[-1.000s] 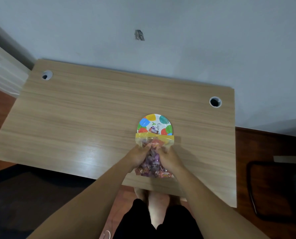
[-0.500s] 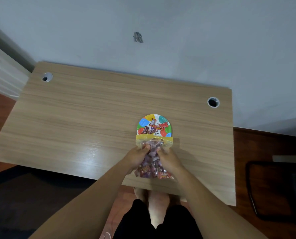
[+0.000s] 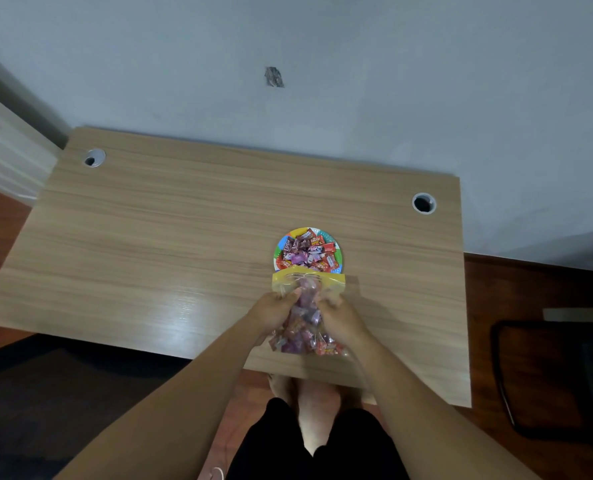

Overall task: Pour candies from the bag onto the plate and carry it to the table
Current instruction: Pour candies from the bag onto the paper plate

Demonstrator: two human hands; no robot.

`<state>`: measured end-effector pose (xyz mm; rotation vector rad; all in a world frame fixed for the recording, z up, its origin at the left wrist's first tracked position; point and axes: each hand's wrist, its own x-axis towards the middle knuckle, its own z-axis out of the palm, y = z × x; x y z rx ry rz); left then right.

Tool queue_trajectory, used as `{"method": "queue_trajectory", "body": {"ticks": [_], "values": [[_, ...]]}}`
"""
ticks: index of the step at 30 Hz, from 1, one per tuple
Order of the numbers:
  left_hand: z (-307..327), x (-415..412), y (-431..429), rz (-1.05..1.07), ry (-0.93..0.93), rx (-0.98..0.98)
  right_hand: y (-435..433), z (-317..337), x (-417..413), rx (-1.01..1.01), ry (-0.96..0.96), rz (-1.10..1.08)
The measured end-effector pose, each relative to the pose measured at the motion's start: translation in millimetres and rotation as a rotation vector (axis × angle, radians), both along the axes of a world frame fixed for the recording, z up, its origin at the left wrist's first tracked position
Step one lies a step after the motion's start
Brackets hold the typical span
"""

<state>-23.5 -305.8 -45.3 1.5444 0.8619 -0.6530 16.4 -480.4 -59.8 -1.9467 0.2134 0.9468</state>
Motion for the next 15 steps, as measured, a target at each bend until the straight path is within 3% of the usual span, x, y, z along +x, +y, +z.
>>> {"method": "queue_trajectory", "body": {"ticks": [15], "values": [[19.3, -6.6, 5.3, 0.041, -0.018, -0.064, -6.6, 1.7, -6.9, 0.022, 0.004, -0.083]]}}
